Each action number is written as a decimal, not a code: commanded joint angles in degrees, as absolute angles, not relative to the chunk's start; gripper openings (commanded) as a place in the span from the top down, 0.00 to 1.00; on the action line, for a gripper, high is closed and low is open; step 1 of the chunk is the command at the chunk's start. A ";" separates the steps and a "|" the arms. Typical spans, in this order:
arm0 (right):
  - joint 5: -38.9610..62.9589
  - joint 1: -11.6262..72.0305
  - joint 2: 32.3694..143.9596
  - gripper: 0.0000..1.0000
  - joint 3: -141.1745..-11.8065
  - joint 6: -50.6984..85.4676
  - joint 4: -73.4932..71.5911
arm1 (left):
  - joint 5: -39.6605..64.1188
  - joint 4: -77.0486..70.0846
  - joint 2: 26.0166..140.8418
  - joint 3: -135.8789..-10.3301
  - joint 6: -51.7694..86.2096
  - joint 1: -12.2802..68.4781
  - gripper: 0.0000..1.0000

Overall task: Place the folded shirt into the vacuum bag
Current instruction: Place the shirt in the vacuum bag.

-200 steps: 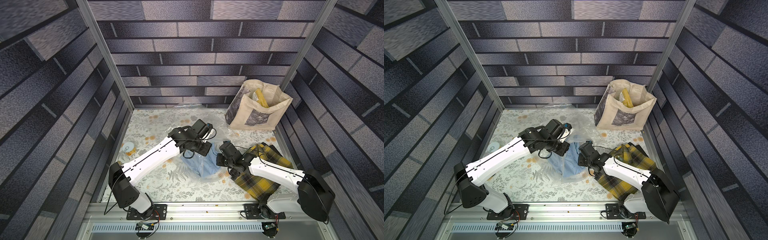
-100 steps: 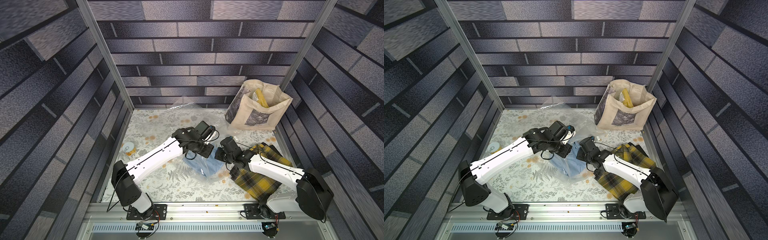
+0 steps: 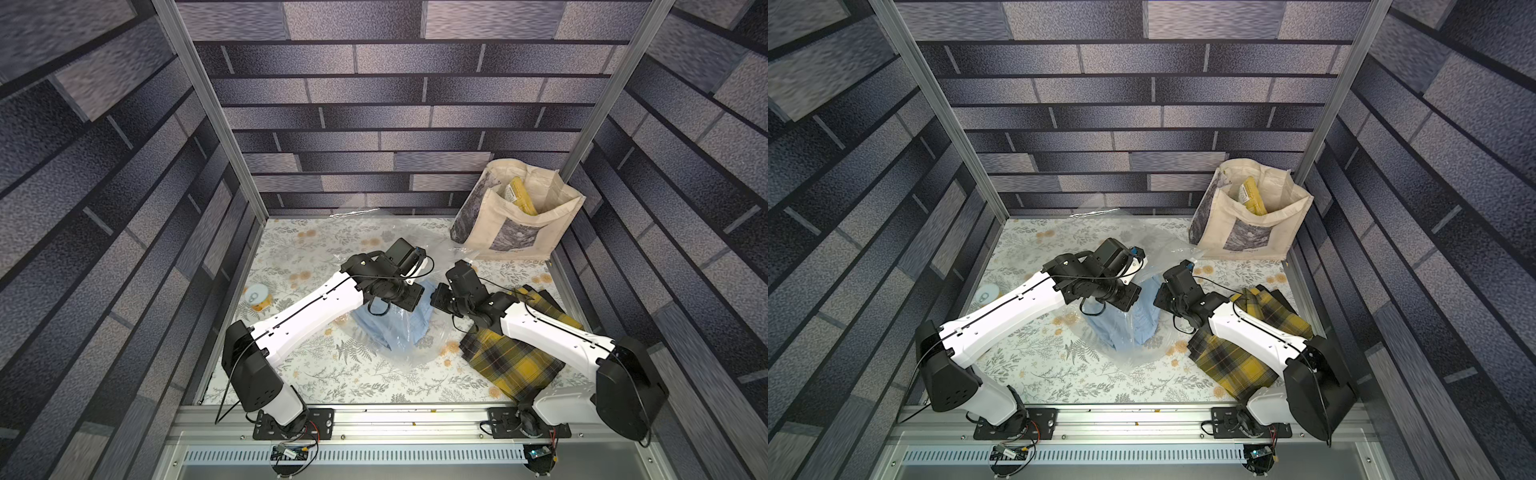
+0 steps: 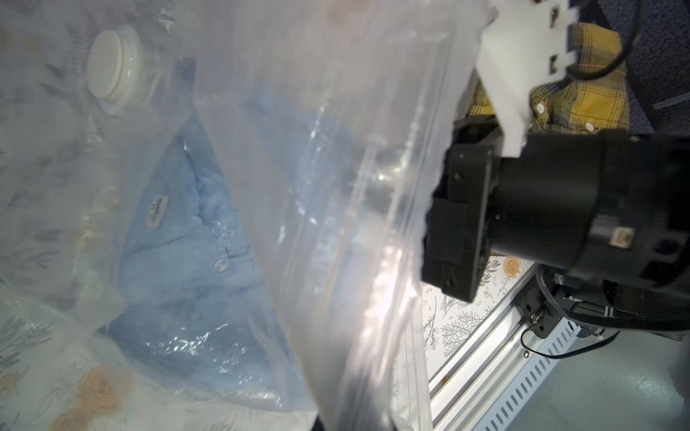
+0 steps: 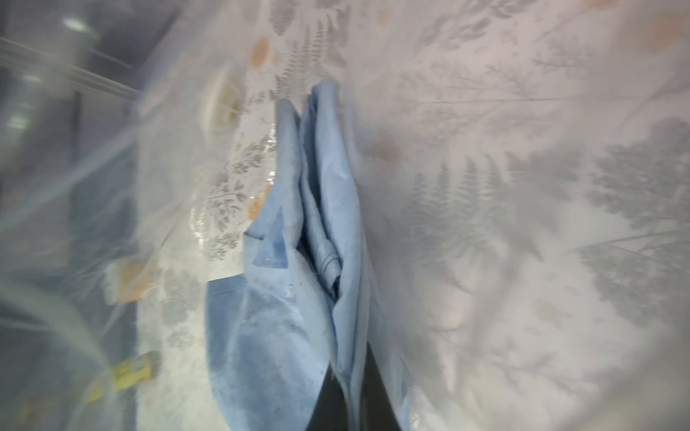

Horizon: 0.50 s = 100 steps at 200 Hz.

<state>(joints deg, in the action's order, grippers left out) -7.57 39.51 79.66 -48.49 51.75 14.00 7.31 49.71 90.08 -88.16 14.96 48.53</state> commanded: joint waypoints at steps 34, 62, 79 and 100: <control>-23.74 41.29 80.14 0.56 -52.29 48.45 28.15 | 8.17 51.33 88.94 -88.79 13.18 48.78 0.95; -16.50 41.76 76.37 0.42 -54.05 47.87 34.61 | 7.96 50.66 89.60 -89.29 14.01 49.03 0.94; -10.94 42.29 72.72 0.39 -48.61 52.06 32.35 | 7.73 49.63 89.91 -88.82 14.79 49.39 0.91; -5.02 44.22 69.75 0.39 -42.10 57.01 24.42 | 7.70 48.14 90.63 -88.16 16.18 49.39 0.89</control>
